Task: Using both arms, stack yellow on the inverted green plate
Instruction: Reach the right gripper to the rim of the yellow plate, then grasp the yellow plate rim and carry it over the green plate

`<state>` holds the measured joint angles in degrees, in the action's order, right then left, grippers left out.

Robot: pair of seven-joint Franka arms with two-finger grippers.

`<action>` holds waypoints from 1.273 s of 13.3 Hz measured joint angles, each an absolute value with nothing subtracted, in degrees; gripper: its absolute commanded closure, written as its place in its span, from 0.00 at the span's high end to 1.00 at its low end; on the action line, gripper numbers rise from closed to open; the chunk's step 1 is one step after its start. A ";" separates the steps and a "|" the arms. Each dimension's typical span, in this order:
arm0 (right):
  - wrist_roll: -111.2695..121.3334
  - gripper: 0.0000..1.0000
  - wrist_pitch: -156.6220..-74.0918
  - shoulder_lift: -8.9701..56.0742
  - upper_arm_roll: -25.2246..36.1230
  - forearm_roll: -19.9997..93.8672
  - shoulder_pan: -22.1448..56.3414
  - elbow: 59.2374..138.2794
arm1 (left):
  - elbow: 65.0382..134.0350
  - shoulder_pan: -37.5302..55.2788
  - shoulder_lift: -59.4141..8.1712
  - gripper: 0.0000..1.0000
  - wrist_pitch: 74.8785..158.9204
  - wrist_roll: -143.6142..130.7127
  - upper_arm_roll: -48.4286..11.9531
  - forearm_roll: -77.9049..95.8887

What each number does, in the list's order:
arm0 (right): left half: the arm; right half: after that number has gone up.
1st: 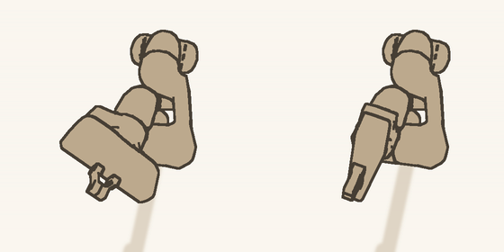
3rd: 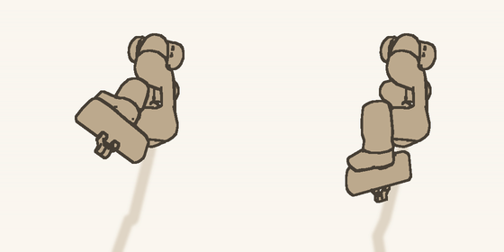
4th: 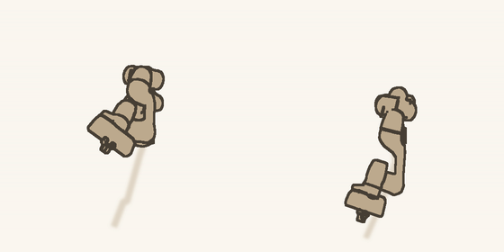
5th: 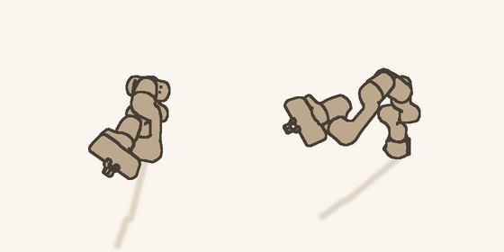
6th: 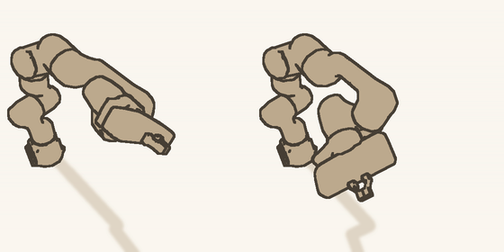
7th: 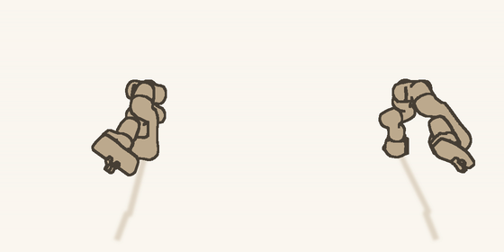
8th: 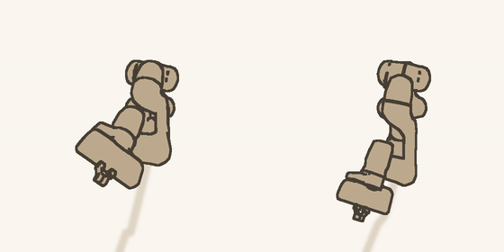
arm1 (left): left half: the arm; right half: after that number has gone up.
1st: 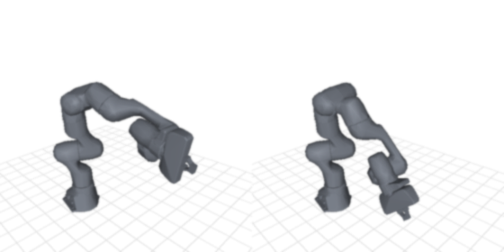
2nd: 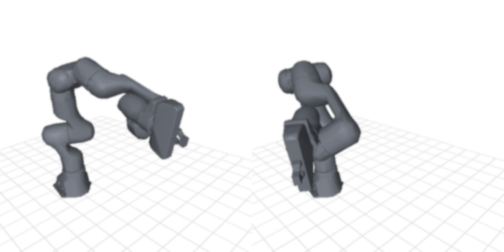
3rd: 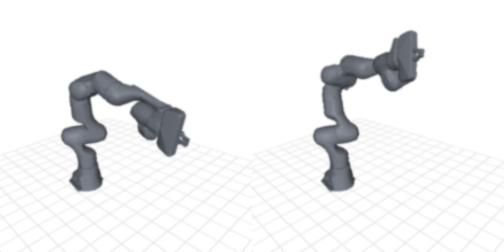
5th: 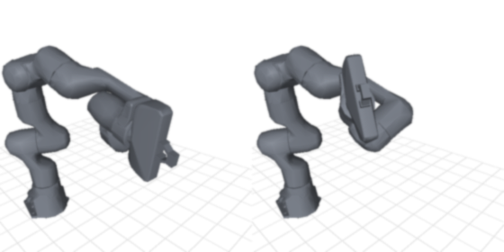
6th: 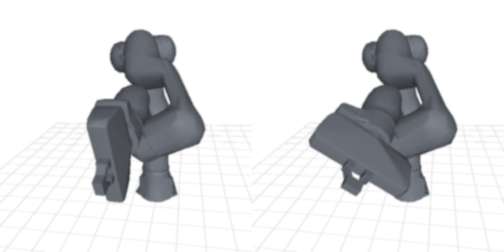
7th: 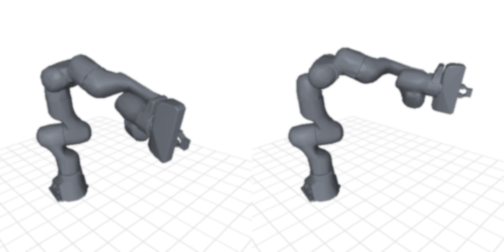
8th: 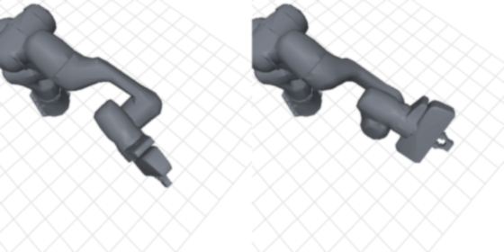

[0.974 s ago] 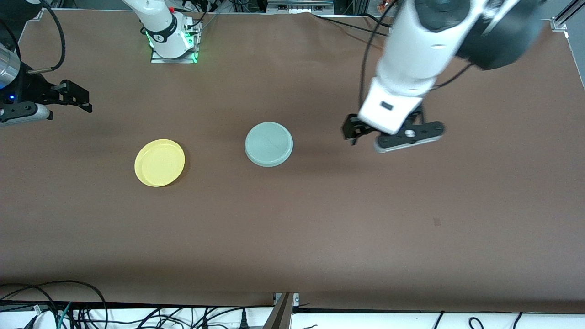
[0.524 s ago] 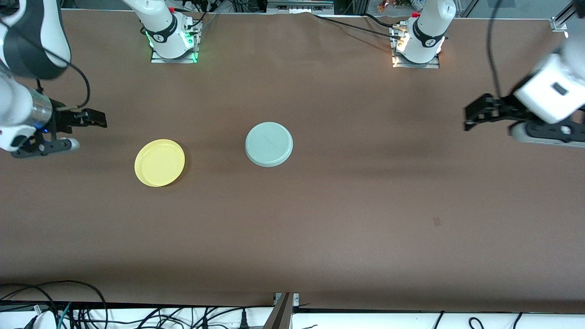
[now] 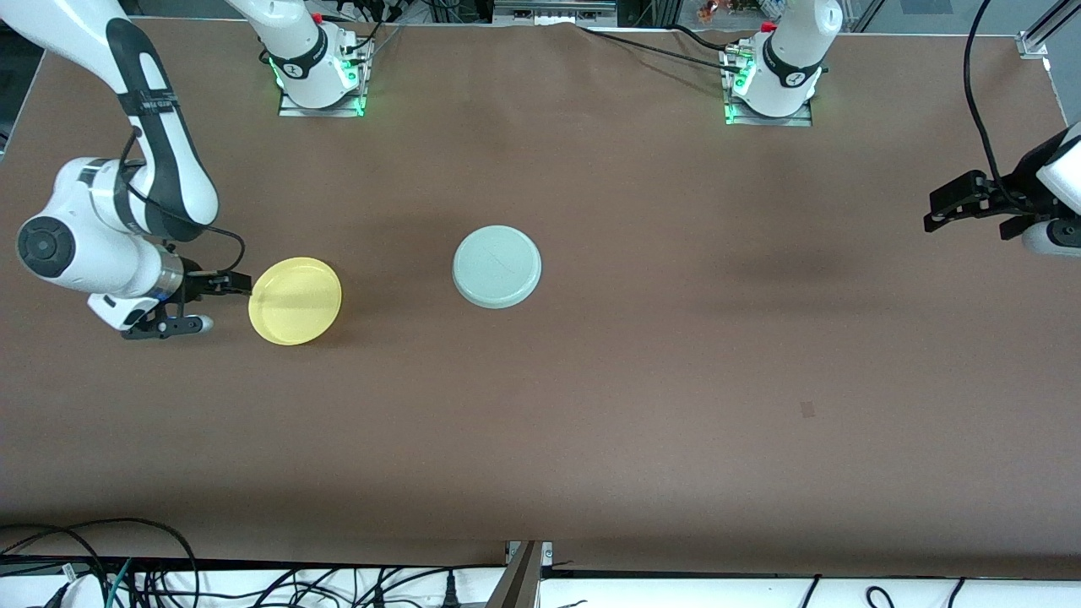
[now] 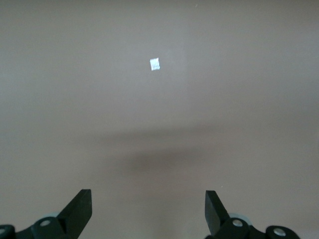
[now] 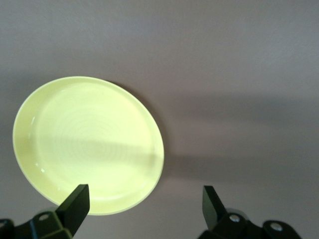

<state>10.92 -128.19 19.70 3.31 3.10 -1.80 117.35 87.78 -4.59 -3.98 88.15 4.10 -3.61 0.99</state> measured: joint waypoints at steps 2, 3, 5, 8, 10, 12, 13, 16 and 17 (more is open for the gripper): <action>10.92 1.00 -131.27 21.28 3.70 7.62 -2.23 119.93 | 92.74 -5.00 -2.05 1.00 91.26 4.11 -3.61 0.99; 10.92 0.99 -132.04 22.31 3.83 8.43 -2.37 120.09 | 93.88 -5.05 -1.68 1.00 91.89 4.09 -3.61 0.99; 10.92 0.81 -133.25 24.30 3.87 8.80 -2.53 120.09 | 94.72 -5.32 -1.39 1.00 92.28 4.09 -3.61 0.99; 11.47 0.36 -134.22 26.53 3.87 8.80 -2.60 120.08 | 94.69 -5.44 -1.28 1.00 92.92 3.98 -3.77 0.94; 11.94 0.00 -134.44 27.00 3.87 8.80 -2.73 120.07 | 94.37 -5.44 -1.27 1.00 93.35 3.84 -3.95 0.41; 12.04 0.00 -134.44 27.00 3.87 8.80 -2.79 119.94 | 94.24 -5.61 -1.28 1.00 93.35 3.84 -3.88 -0.12; 12.07 0.00 -134.44 26.99 3.87 8.82 -2.80 119.84 | 94.23 -5.68 -1.37 1.00 93.26 3.84 -3.89 -0.16; 12.51 0.00 -133.39 26.10 3.65 8.96 -2.80 119.06 | 93.84 -5.51 -2.88 1.00 93.15 3.81 -4.49 -0.17; 12.76 0.00 -131.05 25.74 3.38 8.96 -2.80 117.87 | 93.28 -5.47 -3.57 1.00 93.16 3.79 -4.61 -0.17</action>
<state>12.76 -131.05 25.74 3.38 8.96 -2.80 117.87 93.28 -5.47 -3.57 93.16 3.79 -4.61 -0.17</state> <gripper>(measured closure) 0.969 0.000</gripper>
